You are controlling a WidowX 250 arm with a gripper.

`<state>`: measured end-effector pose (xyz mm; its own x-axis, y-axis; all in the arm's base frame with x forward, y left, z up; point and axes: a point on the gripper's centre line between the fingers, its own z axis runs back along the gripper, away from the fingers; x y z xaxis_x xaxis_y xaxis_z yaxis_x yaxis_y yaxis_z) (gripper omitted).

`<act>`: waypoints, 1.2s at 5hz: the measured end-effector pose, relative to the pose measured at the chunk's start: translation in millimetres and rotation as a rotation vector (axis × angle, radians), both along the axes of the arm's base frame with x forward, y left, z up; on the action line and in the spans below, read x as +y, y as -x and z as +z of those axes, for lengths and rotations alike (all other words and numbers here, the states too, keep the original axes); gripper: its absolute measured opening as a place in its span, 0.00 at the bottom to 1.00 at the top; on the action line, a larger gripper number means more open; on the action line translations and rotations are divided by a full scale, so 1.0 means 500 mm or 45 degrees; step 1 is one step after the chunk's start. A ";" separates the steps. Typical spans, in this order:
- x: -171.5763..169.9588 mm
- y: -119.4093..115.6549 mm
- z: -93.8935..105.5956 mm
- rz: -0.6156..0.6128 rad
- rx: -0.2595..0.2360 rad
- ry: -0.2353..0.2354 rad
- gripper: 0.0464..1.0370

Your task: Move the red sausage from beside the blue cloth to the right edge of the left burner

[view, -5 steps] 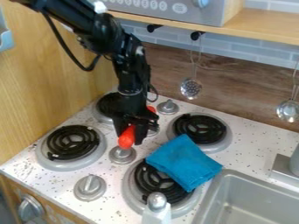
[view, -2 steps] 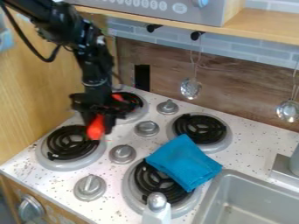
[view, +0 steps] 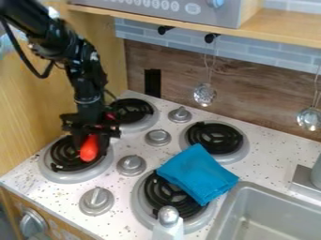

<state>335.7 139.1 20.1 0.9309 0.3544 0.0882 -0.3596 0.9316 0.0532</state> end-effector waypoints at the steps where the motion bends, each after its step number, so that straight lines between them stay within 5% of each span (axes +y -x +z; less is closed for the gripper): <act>1: -0.005 0.002 -0.032 0.022 0.048 0.036 0.52; 3: -0.005 0.001 -0.037 0.024 0.052 0.030 0.60; 4: -0.010 0.012 -0.040 0.019 0.099 0.052 0.89; 5: -0.022 0.027 -0.037 0.000 0.115 0.080 0.97; 6: -0.039 0.037 0.009 -0.024 0.064 0.116 0.96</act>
